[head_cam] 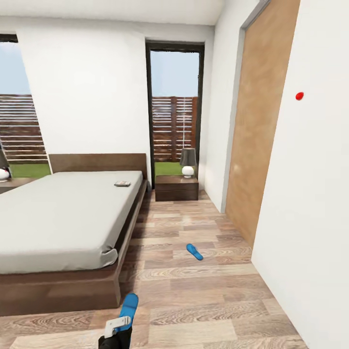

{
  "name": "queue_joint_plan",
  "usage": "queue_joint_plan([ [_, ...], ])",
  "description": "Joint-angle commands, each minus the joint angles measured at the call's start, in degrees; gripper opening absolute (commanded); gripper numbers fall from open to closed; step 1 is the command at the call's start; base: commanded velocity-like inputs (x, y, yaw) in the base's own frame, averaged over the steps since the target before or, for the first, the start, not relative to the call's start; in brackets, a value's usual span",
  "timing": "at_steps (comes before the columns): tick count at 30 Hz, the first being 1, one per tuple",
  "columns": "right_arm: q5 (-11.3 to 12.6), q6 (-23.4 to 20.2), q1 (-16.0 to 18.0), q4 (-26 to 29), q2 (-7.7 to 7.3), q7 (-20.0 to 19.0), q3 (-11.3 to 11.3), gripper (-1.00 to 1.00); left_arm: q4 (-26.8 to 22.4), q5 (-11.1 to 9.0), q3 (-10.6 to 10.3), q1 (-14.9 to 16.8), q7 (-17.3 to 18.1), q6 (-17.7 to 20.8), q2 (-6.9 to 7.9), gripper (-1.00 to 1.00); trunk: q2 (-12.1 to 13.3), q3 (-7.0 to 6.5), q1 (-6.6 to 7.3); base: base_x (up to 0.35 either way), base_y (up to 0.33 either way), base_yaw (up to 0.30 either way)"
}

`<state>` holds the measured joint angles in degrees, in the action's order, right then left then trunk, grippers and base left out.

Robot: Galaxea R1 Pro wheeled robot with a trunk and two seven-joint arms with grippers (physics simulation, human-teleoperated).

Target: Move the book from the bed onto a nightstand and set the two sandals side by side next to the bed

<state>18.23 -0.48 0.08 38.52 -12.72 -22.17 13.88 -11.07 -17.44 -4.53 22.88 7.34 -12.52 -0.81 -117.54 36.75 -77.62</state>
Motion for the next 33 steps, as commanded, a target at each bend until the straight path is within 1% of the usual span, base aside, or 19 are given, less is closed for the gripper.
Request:
queue_joint_plan([
  [1,0.39,-0.05,0.01,-0.01,0.03,-0.30,0.10,1.00,0.08,-0.58,-0.48,0.06,0.05,-0.24,0.02,-1.00,-0.03,0.05,0.01,0.000,0.000,-0.284],
  [8,0.41,-0.05,0.01,-0.02,0.03,-0.32,0.07,1.00,0.08,-0.58,-0.48,0.06,0.06,-0.23,0.03,-1.00,-0.03,0.05,0.01,0.000,0.000,-0.280],
  [12,0.47,-0.05,0.01,-0.02,0.06,-0.33,0.03,1.00,0.08,-0.58,-0.49,0.06,0.08,-0.26,0.02,-1.00,-0.03,0.05,0.01,0.000,0.000,-0.191],
  [21,0.42,-0.05,0.01,-0.02,0.07,-0.33,-0.03,1.00,0.08,-0.58,-0.49,0.06,0.09,-0.23,0.02,-1.00,-0.03,0.16,0.01,0.000,0.000,-0.021],
  [33,0.47,-0.05,0.01,-0.02,0.07,-0.24,-0.01,1.00,0.08,-0.58,-0.49,0.06,0.05,-0.23,0.02,-1.00,-0.03,1.16,0.01,0.000,0.000,0.000],
])
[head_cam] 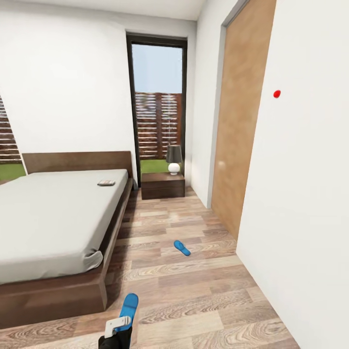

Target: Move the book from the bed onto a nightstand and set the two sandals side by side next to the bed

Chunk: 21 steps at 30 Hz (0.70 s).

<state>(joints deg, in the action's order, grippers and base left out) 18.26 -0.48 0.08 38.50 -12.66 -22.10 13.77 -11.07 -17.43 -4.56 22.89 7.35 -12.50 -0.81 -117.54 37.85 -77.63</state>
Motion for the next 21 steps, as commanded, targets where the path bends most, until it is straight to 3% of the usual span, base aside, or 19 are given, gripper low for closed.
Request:
queue_joint_plan([
  [1,0.45,-0.05,0.01,-0.01,0.00,-0.32,0.10,1.00,0.08,-0.58,-0.46,0.05,0.04,-0.23,0.02,-1.00,-0.03,0.15,0.01,0.000,0.000,0.000],
  [21,0.42,-0.05,0.01,-0.01,0.00,-0.34,0.08,1.00,0.08,-0.58,-0.45,0.05,0.04,-0.25,0.02,-1.00,-0.03,1.95,0.01,0.000,0.000,0.000],
])
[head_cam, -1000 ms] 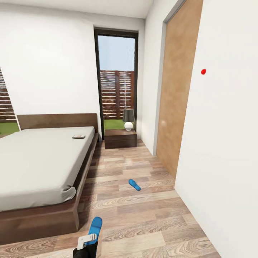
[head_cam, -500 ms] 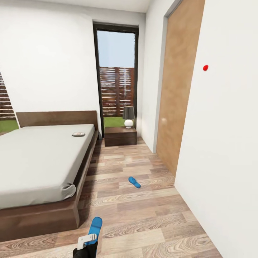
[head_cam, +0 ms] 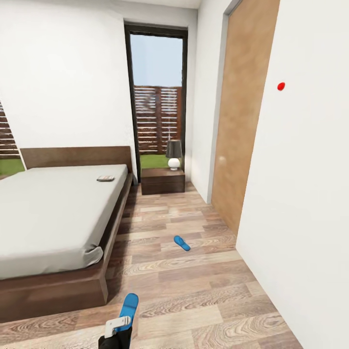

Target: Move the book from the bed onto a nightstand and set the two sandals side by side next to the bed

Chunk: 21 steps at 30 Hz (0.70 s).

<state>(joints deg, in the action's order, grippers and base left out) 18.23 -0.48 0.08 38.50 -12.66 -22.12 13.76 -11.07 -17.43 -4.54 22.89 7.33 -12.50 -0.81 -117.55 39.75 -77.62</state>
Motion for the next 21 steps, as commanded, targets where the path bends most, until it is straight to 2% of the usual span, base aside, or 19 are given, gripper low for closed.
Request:
queue_joint_plan([
  [1,0.45,-0.05,0.01,-0.01,0.00,-0.31,0.08,1.00,0.08,-0.58,-0.47,0.05,0.05,-0.25,0.02,-1.00,-0.03,0.14,0.01,0.000,0.000,0.000],
  [10,0.49,-0.05,0.01,-0.01,0.00,-0.31,0.04,1.00,0.08,-0.58,-0.47,0.05,0.05,-0.25,0.03,-1.00,-0.03,0.96,0.01,0.000,0.000,-0.020],
  [21,0.49,-0.05,0.01,-0.01,0.00,-0.33,0.04,1.00,0.08,-0.58,-0.47,0.05,0.05,-0.25,0.04,-1.00,-0.03,1.95,0.01,0.000,0.000,-0.084],
])
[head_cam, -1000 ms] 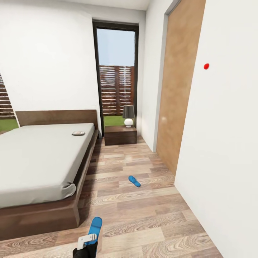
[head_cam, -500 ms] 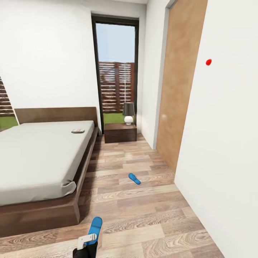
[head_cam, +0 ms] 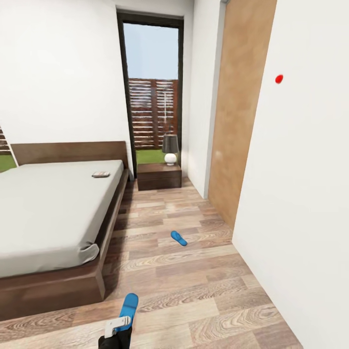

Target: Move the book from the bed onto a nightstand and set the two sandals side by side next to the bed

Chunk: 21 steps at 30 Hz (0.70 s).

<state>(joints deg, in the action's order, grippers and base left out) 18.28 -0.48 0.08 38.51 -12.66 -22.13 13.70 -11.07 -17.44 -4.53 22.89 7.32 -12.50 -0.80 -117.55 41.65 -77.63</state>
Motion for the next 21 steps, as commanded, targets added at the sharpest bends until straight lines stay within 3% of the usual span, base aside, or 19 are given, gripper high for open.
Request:
queue_joint_plan([
  [1,0.44,-0.05,0.01,-0.01,0.00,-0.34,0.10,1.00,0.08,-0.58,-0.48,0.05,0.06,-0.25,0.02,-1.00,-0.02,0.14,0.01,0.000,0.000,-0.102],
  [21,0.44,-0.05,0.01,-0.01,0.00,-0.29,0.10,1.00,0.08,-0.58,-0.48,0.05,0.06,-0.25,0.01,-1.00,-0.02,1.95,0.01,0.000,0.000,-0.106],
])
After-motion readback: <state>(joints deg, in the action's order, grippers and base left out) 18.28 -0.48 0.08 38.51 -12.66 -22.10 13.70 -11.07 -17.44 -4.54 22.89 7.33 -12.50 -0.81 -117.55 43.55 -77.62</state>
